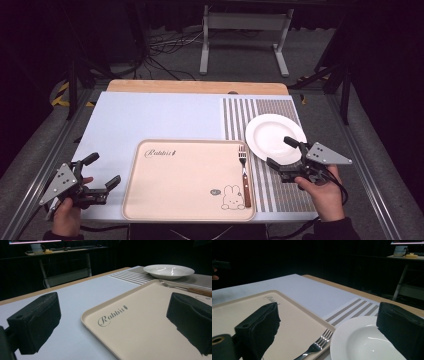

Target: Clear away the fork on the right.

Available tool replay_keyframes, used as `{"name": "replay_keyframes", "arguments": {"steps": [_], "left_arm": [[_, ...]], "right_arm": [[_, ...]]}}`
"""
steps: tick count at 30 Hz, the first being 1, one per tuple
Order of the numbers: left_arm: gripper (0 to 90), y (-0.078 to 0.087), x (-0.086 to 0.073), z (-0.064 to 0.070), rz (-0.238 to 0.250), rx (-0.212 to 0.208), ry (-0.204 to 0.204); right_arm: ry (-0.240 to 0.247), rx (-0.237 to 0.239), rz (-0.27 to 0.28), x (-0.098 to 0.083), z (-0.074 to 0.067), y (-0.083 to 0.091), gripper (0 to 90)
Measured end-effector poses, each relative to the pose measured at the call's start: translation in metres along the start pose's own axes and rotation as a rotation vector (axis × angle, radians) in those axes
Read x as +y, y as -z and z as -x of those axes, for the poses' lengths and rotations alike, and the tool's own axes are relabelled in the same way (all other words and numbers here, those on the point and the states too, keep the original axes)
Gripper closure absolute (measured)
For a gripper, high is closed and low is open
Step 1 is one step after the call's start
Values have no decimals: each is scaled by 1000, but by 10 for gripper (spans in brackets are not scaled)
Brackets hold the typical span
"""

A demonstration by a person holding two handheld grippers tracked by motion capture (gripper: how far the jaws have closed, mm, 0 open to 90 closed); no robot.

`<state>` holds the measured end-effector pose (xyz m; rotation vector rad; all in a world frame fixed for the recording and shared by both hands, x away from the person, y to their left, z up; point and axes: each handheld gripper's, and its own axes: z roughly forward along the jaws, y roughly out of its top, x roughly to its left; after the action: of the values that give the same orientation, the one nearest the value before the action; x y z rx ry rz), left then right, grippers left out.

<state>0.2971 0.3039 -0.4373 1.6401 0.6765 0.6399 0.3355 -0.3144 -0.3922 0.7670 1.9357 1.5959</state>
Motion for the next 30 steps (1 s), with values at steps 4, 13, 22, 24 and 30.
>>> {"name": "replay_keyframes", "arguments": {"steps": [4, 13, 22, 24, 30], "left_arm": [[0, 0, 0, 0, 2, 1, 0], [0, 0, 0, 0, 4, 1, -4], [0, 1, 1, 1, 11, -3, -11], [0, 1, 1, 1, 11, -4, -11], [0, 1, 1, 1, 14, -4, -11]], "right_arm": [[10, -1, 15, -7, 3, 7, 43], [-4, -21, 31, -29, 10, 18, 36], [-21, -44, 25, -53, 13, 23, 33], [-24, -40, 8, -59, 13, 24, 27], [-30, -47, 28, -61, 12, 26, 27]]}}
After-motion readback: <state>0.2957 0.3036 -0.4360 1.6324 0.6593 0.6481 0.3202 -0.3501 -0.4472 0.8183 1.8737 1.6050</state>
